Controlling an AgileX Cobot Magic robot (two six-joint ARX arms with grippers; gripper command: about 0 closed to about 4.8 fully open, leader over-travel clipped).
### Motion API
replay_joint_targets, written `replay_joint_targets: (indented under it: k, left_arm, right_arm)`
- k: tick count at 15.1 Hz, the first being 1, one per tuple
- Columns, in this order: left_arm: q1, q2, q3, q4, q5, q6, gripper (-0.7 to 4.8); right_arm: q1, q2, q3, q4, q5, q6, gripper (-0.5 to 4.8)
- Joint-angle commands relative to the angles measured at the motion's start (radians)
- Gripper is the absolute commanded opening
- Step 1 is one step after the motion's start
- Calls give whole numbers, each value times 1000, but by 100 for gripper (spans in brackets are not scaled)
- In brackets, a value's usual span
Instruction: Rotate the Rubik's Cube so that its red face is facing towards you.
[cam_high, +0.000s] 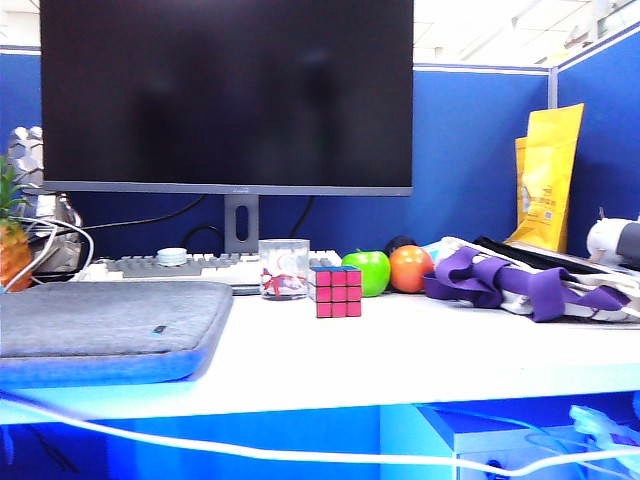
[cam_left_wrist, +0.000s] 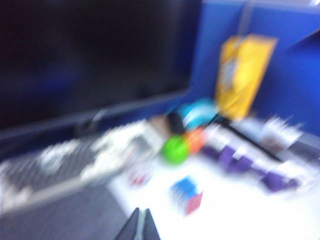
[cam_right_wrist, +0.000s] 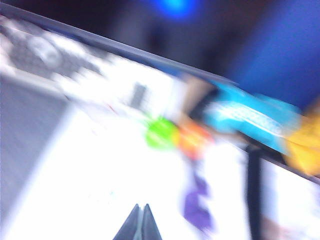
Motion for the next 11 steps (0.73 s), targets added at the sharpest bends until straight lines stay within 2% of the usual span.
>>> replay_joint_targets:
  k: [1,3,4,5,6,7,9,11]
  left_arm:
    - [-50,-2,5,56,7,-11,-3]
    - [-50,-2,5,35,7,-13,-3]
    - [-50,-2,5,5,-26,-7,-3]
    - [-50,0,4,-19,-100,35,-3]
    - [-50,-5,-10,-25,-135,84,-3]
    - [-50,-28,-39,-26,-135,93,-3]
    - [-50,-102,-151,-40,-188,90,-3]
    - [-50,-177,-240,-31,-200,73,-3]
  right_arm:
    - [-4,-148,-448,286,51,93,-8]
    - [17,-357,-861,638,26,140,-8]
    - [34,-452,-1006,758,23,137,-8]
    - [45,-524,-1109,831,25,136,-9]
    - [57,-574,-1182,873,24,137,-8]
    - [65,-612,-1236,884,27,142,-8]
    - [97,-685,-1333,900,29,136,-8]
    - [137,-744,-1438,983,31,115,-8]
